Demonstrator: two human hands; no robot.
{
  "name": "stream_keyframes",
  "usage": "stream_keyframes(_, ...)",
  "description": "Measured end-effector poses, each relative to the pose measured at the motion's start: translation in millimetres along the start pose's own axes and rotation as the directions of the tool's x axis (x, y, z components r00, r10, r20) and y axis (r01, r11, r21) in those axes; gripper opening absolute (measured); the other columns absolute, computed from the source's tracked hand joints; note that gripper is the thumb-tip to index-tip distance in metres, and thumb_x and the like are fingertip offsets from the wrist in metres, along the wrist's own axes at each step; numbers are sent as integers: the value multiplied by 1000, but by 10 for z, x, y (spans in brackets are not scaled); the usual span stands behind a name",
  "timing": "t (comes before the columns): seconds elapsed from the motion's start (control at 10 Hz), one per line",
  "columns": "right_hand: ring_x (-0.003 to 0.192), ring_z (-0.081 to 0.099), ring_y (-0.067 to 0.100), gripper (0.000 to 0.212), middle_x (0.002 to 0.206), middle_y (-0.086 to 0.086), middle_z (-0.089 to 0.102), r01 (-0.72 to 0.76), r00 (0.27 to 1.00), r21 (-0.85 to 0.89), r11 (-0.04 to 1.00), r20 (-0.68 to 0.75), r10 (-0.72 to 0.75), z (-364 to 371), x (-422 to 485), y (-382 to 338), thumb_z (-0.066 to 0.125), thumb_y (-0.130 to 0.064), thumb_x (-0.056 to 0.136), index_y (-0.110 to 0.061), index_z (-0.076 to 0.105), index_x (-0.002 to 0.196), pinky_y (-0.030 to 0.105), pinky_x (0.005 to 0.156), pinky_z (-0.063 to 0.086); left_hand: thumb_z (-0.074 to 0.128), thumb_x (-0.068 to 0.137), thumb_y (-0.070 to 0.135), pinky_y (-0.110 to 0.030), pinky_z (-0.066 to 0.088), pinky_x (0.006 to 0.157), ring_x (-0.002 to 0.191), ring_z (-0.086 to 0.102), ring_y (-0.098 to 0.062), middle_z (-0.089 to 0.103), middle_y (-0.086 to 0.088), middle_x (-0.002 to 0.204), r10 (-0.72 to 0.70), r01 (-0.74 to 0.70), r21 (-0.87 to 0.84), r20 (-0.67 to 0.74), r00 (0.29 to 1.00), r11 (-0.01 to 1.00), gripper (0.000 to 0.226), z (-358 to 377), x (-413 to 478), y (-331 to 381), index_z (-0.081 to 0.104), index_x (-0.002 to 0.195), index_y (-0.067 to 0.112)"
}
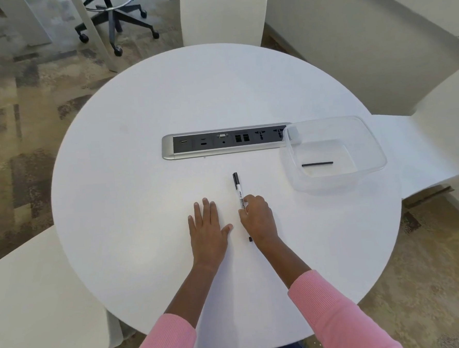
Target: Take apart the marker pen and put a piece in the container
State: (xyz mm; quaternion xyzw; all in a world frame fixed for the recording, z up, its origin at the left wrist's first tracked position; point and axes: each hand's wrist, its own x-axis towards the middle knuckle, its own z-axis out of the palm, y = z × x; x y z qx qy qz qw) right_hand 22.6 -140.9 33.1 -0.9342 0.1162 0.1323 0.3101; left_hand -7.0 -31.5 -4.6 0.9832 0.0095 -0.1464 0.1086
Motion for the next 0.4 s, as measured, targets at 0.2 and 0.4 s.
stream_keyframes(0.2, 94, 55, 38, 23, 107, 22, 54, -7, 1000, 1, 1000, -10, 7, 31, 18, 10, 48, -6, 85, 0, 51, 108, 44, 80, 46, 23, 95, 48, -41, -1, 116, 144, -10, -27, -9, -7, 157, 16, -16, -6, 5, 1000, 1000, 69, 34, 40, -52, -4, 146, 10)
stream_keyframes(0.4, 106, 51, 33, 35, 112, 21, 53, 40, 996, 7, 999, -81, -39, -40, 29, 84, 51, -18, 88, -4, 47, 119, 42, 84, 46, 22, 96, 46, -40, 0, 116, 144, -8, -26, -8, -7, 157, 43, -44, -15, -48, 998, 999, 67, 25, 77, -61, -4, 146, 11)
